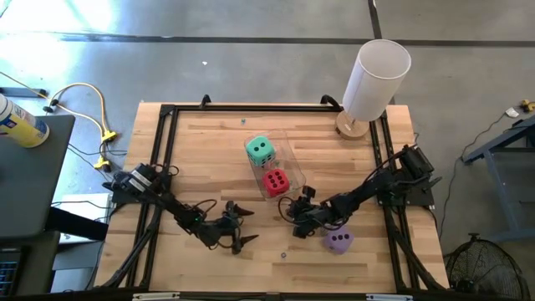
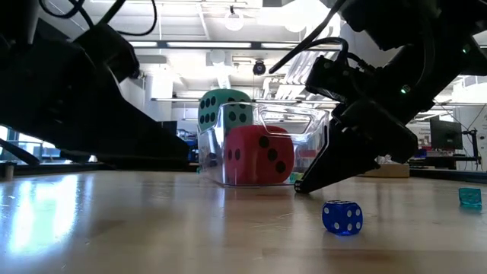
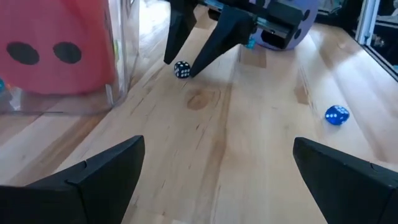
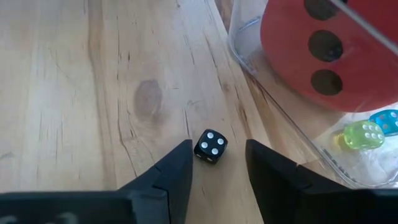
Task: Pick & Place Dice
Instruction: Put the small black dice into the transparent bin
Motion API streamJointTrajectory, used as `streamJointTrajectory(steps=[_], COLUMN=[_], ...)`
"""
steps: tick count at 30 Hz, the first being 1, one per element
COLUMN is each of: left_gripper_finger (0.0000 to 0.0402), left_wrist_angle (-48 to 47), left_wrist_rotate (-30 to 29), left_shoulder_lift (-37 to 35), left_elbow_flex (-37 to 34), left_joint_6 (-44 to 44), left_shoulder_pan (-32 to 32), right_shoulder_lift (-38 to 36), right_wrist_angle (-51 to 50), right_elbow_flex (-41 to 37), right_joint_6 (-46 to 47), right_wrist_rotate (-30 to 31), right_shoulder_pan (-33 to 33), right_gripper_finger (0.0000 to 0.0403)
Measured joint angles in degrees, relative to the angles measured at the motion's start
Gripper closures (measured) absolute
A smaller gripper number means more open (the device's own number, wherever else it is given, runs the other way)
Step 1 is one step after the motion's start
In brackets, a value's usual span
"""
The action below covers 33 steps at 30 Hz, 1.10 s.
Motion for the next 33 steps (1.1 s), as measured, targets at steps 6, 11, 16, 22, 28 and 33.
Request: streamJointTrajectory(steps=[6,11,16,22,28,33], left_gripper_finger=[0.0002,0.0002,0.0002,0.0002,0.0002,0.0002], left_wrist_angle=[1.5,1.7,1.7,1.7,1.7,1.7], left_wrist_rotate=[0.0,0.0,0.0,0.0,0.0,0.0], left_shoulder_lift=[1.9,1.9,1.9,1.9,1.9,1.9], left_elbow_flex=[0.0,0.0,0.0,0.0,0.0,0.0], left_joint_6=[0.0,0.0,0.0,0.0,0.0,0.0], left_shoulder_pan=[0.3,0.3,0.3,0.3,0.3,0.3], right_shoulder_lift=[0.0,0.0,0.0,0.0,-0.1,-0.1], right_wrist_angle=[0.0,0.0,0.0,0.0,0.0,0.0], right_elbow_flex=[0.0,0.0,0.0,0.0,0.0,0.0], right_joint_6=[-0.1,-0.4,-1.0,-1.1,-1.1,-1.1], right_wrist_rotate=[0.0,0.0,0.0,0.0,0.0,0.0], right_shoulder_pan=[-0.1,-0.1,-0.1,-0.1,-0.1,-0.1], right_gripper_finger=[0.0274,0.0289,0.0311,0.0346,0.0360,0.0354])
